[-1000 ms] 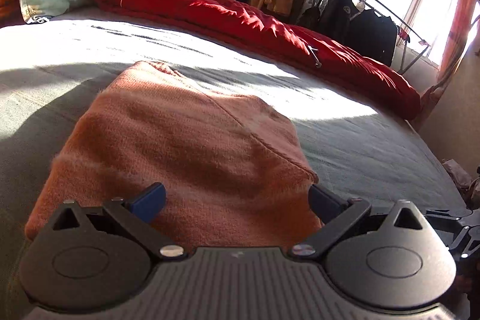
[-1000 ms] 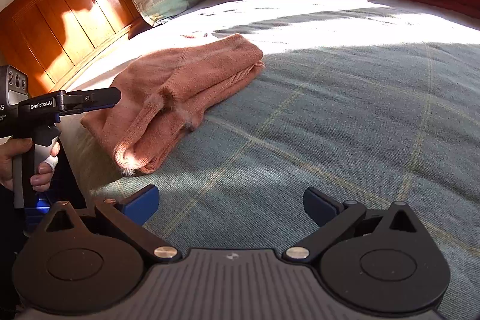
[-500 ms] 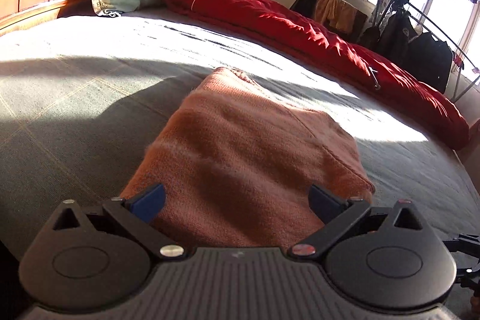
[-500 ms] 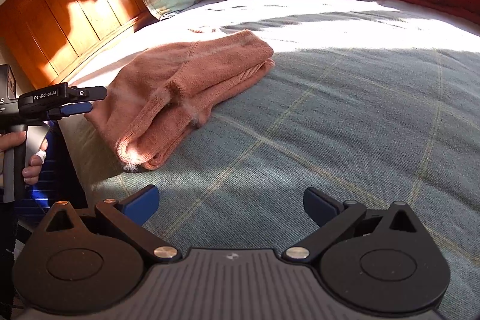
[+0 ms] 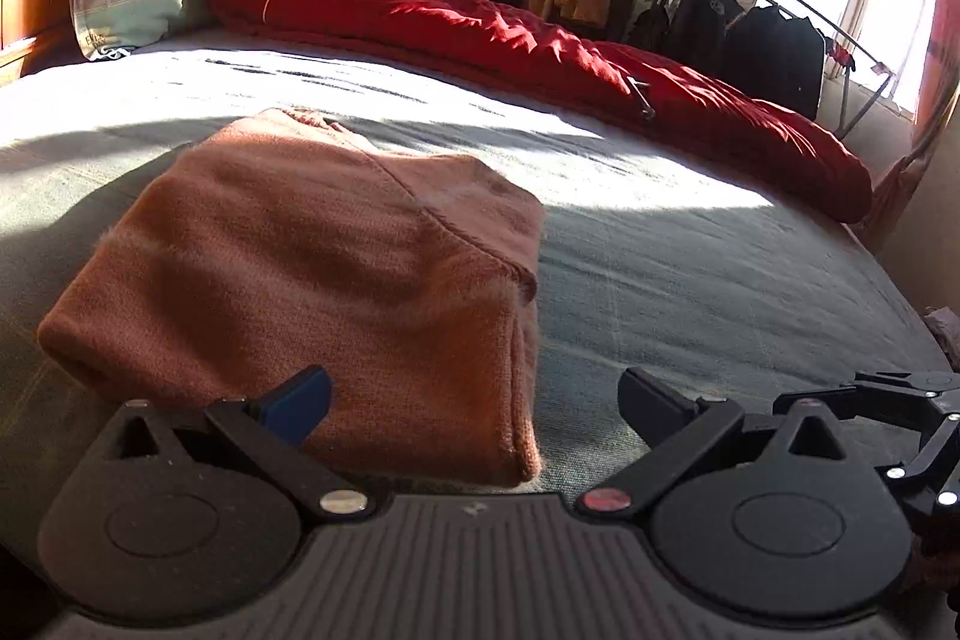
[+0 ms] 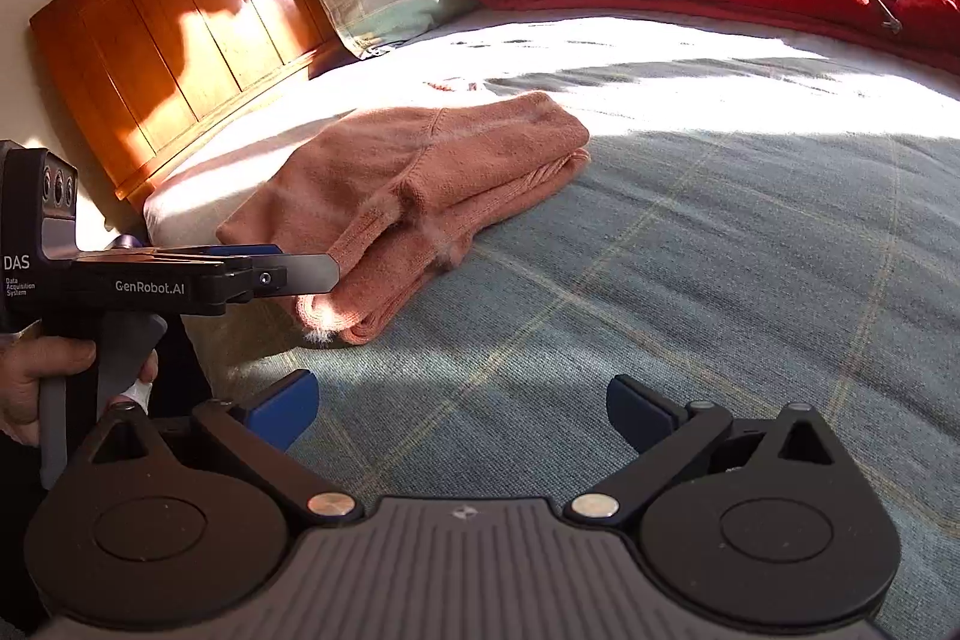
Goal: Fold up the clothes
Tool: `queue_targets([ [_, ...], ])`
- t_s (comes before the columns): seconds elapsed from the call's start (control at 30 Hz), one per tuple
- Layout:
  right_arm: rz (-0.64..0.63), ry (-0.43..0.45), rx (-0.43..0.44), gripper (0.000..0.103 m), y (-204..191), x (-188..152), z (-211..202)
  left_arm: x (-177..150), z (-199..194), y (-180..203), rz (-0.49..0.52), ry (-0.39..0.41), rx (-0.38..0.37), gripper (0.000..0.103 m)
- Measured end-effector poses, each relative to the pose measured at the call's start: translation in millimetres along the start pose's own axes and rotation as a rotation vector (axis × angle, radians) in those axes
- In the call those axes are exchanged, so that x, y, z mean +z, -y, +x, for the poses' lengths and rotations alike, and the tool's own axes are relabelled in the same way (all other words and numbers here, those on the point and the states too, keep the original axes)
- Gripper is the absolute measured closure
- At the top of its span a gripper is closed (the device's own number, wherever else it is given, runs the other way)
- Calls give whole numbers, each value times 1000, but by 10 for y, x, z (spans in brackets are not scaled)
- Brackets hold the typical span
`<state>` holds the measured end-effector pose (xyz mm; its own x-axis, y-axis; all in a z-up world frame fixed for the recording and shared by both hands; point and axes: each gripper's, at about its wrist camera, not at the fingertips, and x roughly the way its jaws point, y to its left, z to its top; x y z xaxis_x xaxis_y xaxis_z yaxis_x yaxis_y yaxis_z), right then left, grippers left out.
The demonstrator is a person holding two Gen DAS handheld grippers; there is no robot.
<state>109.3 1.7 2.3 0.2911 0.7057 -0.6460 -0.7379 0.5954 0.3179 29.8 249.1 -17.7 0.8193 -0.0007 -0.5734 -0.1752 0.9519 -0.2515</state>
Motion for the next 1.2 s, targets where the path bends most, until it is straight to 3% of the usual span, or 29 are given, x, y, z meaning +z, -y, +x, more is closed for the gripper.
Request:
queue_targets([
  [0.13, 4, 16, 28, 0, -32, -16, -47, -54, -296, 156, 34, 84, 81, 1],
  [0.47, -36, 18, 85, 0, -265, -117, -154, -306, -747, 392, 71, 128, 273, 1],
  [0.67, -114, -1, 69, 0, -512, -70, -207, -433, -950, 412, 30, 128, 296, 1],
  [0.83, -171, 31, 81, 0, -712, -52, -339, -489, -1154, 557, 61, 169, 353, 1],
  [1.2, -150, 66, 63, 0, -817, -414, -692, -618, -1395, 820, 59, 187, 311, 1],
])
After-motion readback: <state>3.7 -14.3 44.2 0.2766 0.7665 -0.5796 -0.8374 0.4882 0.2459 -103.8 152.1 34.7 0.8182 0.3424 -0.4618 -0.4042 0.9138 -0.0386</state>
